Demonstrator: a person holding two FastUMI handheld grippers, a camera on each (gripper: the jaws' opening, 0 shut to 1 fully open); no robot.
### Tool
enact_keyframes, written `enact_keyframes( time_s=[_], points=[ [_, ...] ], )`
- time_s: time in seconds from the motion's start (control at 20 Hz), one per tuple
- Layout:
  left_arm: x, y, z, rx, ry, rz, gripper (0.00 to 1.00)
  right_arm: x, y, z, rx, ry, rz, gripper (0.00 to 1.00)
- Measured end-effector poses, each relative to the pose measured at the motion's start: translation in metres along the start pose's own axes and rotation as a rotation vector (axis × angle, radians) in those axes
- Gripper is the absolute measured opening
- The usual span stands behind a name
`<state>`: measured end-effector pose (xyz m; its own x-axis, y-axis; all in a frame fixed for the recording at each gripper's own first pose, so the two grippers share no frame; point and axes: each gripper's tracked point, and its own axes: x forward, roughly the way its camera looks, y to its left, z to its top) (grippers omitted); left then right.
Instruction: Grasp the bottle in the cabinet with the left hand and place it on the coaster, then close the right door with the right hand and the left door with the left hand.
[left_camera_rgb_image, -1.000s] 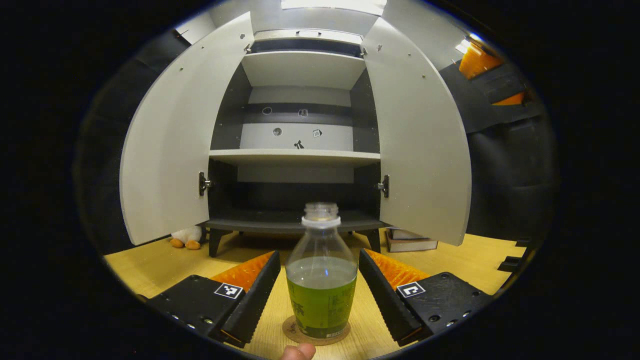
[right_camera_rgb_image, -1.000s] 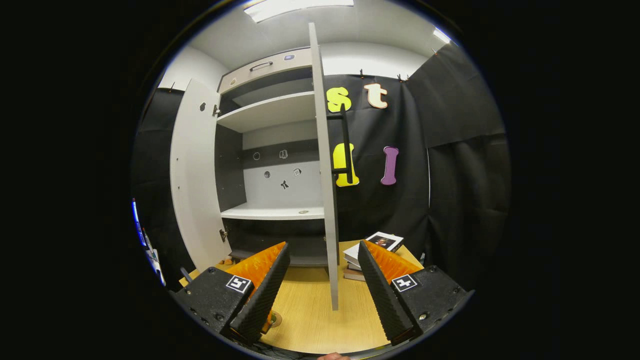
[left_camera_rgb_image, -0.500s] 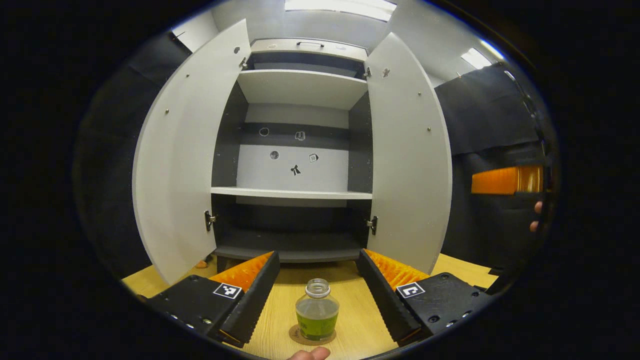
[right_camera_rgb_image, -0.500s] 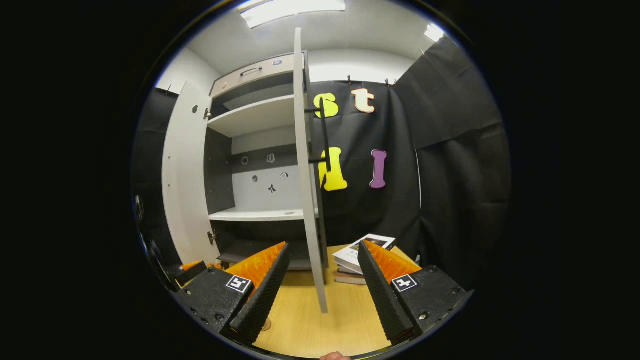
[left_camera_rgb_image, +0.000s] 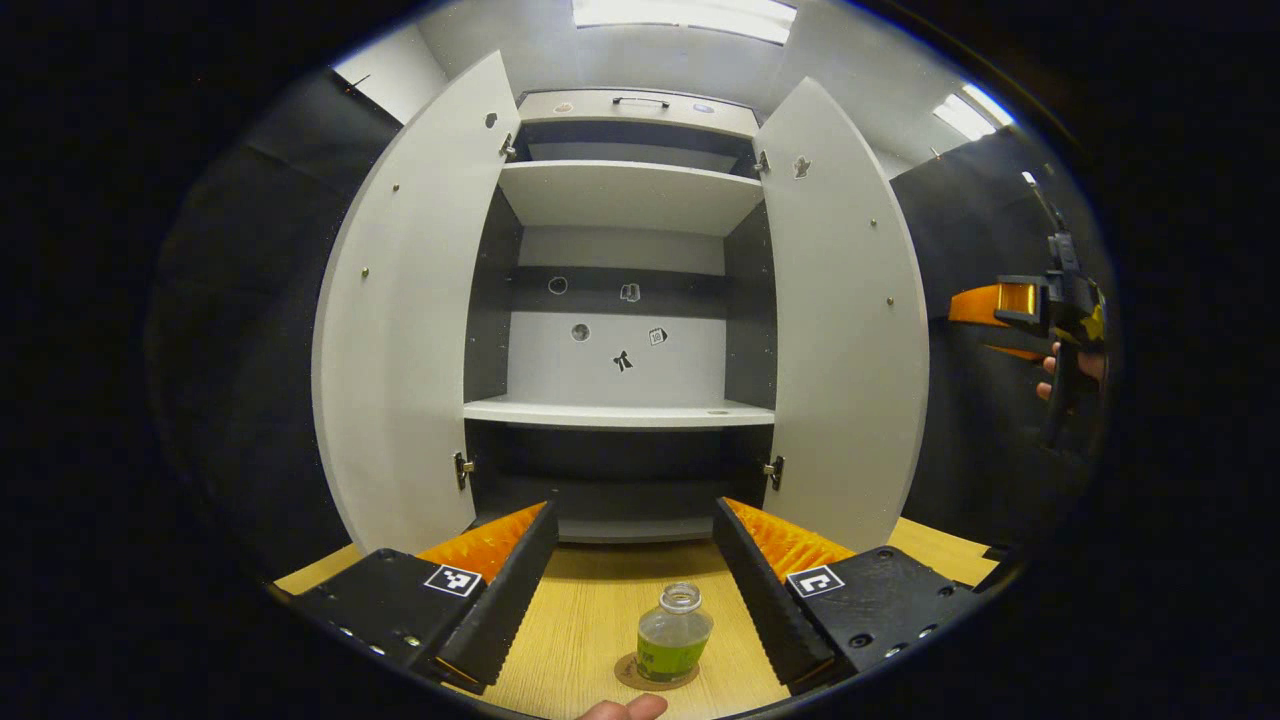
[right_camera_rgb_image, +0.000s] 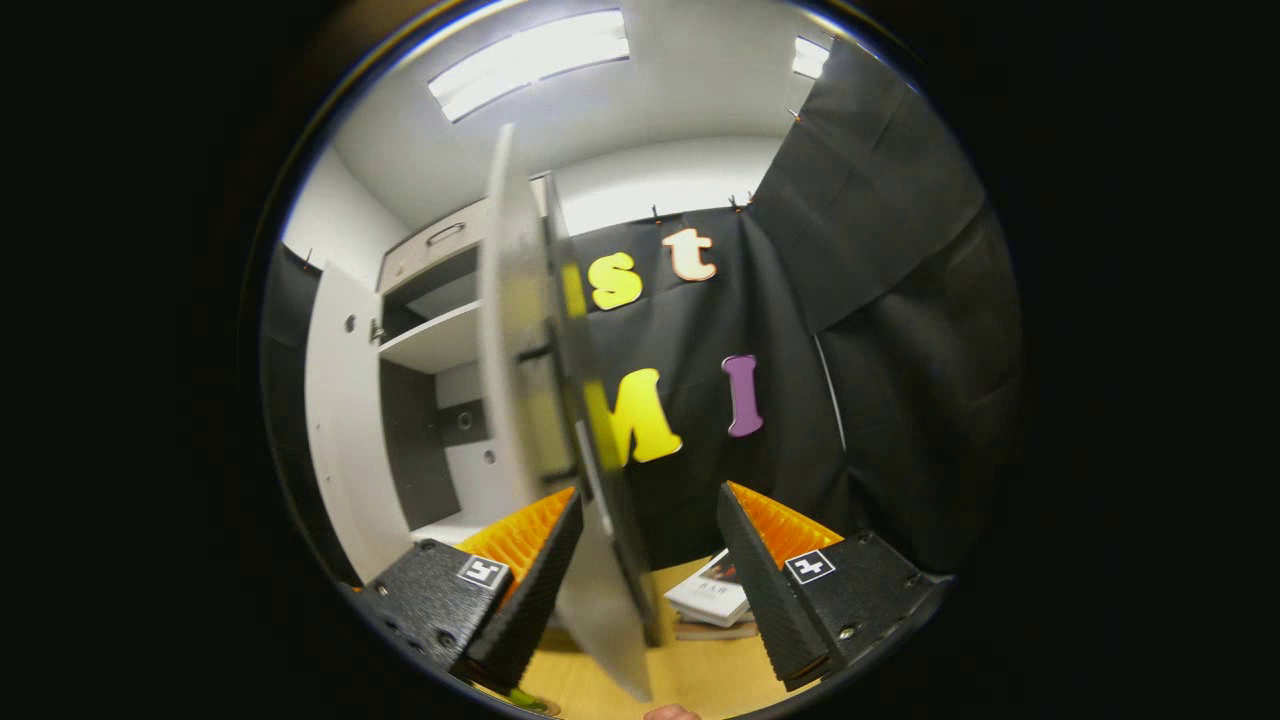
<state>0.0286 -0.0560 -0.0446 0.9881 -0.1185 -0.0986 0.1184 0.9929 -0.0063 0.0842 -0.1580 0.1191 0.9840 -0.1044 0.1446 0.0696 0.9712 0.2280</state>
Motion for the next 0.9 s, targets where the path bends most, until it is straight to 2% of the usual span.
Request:
enact_keyframes(
  time_s=[0.05,0.15,0.3,0.35,0.4,0.45,0.6,0.65,0.7,0.9],
  points=[
    [-0.001,0.001,0.0,0.0,-0.002,0.002,0.95,0.011,0.002,0.01,0.018,0.002,0.012,0.82],
    [0.0,-0.002,0.001,0.0,-0.013,-0.016,0.95,0.032,0.004,0.021,0.028,-0.004,0.038,0.82],
    [0.0,-0.001,0.001,0.008,-0.015,-0.009,0.95,0.048,0.012,0.01,0.008,0.038,0.072,0.82],
    [0.0,0.0,0.001,0.013,-0.016,-0.004,0.95,0.049,0.01,0.005,-0.005,0.043,0.062,0.82],
    [0.0,0.0,0.0,0.015,-0.016,-0.004,0.95,0.051,0.011,0.008,-0.009,0.025,0.056,0.87],
    [0.0,-0.001,-0.001,0.013,-0.016,-0.01,0.95,0.048,0.013,0.012,-0.017,0.019,0.045,0.82],
    [0.001,-0.001,-0.002,0.023,-0.024,-0.018,0.95,0.044,0.024,0.014,-0.087,-0.002,0.055,0.82],
    [0.001,0.001,-0.001,0.031,-0.029,-0.012,0.9,0.043,0.029,0.015,-0.122,-0.013,0.069,0.82],
    [0.001,0.001,-0.001,0.036,-0.032,-0.007,0.95,0.043,0.035,0.015,-0.147,-0.015,0.085,0.82],
    [0.001,0.002,-0.005,0.041,-0.026,-0.006,0.95,0.038,0.072,0.003,-0.16,0.01,0.172,0.82]
  ],
)
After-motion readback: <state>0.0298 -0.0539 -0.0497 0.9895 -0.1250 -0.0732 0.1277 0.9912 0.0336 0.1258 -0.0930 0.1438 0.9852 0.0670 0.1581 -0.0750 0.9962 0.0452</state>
